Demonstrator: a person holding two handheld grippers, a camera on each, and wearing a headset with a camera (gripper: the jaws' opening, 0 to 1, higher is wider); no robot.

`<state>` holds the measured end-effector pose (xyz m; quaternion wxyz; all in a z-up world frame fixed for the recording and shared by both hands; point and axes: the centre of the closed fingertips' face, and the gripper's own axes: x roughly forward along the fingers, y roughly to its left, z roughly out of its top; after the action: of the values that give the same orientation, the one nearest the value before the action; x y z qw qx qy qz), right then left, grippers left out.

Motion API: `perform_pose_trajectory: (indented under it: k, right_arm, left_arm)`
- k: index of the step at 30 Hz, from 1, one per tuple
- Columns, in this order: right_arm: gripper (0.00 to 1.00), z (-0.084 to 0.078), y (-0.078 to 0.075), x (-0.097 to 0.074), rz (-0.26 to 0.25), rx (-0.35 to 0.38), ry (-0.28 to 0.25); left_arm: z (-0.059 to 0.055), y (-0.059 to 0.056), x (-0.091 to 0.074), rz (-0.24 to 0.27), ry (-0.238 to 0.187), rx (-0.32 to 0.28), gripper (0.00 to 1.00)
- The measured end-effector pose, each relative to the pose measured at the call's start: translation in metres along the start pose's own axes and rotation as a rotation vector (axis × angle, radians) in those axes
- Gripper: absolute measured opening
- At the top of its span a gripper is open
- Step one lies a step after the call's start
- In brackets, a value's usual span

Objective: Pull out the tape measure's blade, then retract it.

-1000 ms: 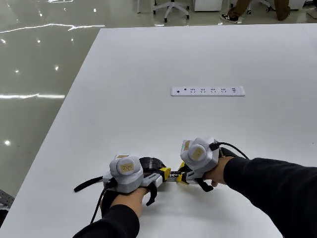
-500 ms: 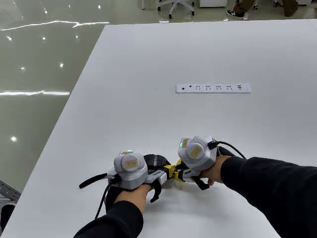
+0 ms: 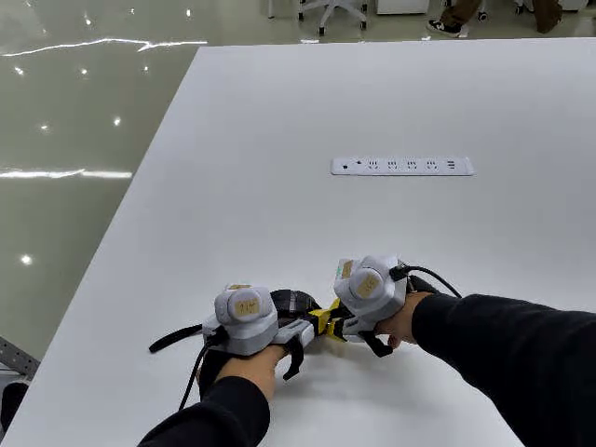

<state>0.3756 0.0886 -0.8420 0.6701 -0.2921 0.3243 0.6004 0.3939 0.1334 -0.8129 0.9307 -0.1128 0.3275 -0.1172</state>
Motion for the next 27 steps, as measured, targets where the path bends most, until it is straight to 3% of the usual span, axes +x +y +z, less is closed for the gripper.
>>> perform_pose_trajectory:
  k: [4, 6, 8, 10, 11, 13, 14, 15, 16, 17, 22, 24, 27]
  right_arm:
    - [0.13, 0.000, 0.004, 0.000, 0.011, 0.012, 0.003]
    - [0.13, 0.000, 0.005, -0.003, -0.010, 0.011, -0.006]
    - [0.15, 0.003, 0.005, -0.007, -0.028, 0.033, -0.034]
    - [0.20, 0.008, 0.007, -0.016, -0.048, 0.073, -0.114]
    - [0.23, 0.003, 0.012, -0.023, -0.048, 0.088, -0.113]
    - [0.29, -0.006, 0.017, -0.030, -0.057, 0.089, -0.108]
    - [0.31, -0.010, 0.021, -0.037, -0.059, 0.098, -0.114]
    - [0.33, -0.012, 0.024, -0.043, -0.061, 0.110, -0.127]
    - [0.34, -0.014, 0.027, -0.049, -0.067, 0.118, -0.140]
    - [0.35, -0.017, 0.029, -0.059, -0.082, 0.124, -0.155]
    - [0.38, -0.034, 0.030, -0.101, -0.163, 0.183, -0.210]
    - [0.41, -0.040, 0.033, -0.123, -0.182, 0.224, -0.245]
    - [0.50, -0.056, 0.033, -0.150, -0.226, 0.244, -0.256]
  left_arm:
    - [0.000, -0.002, -0.002, -0.032, 0.015, 0.030, 0.62]
    - [0.002, -0.003, -0.005, -0.076, 0.008, -0.012, 0.62]
    - [0.003, 0.001, -0.010, -0.100, 0.011, -0.015, 0.63]
    - [0.007, 0.009, -0.018, -0.107, 0.002, 0.005, 0.73]
    - [0.012, 0.012, -0.023, -0.133, -0.028, 0.029, 0.79]
    - [0.021, 0.011, -0.031, -0.183, -0.071, 0.022, 0.92]
    - [0.026, 0.004, -0.037, -0.264, -0.105, 0.018, 1.00]
    - [0.028, 0.002, -0.044, -0.302, -0.118, 0.048, 0.99]
    - [0.029, 0.007, -0.049, -0.292, -0.130, 0.070, 1.00]
    - [0.023, 0.014, -0.055, -0.280, -0.101, 0.120, 1.00]
    - [0.023, 0.028, -0.079, -0.282, -0.095, 0.088, 1.00]
    - [0.021, 0.033, -0.089, -0.285, -0.087, 0.182, 1.00]
    - [0.017, 0.038, -0.101, -0.280, -0.055, 0.231, 1.00]
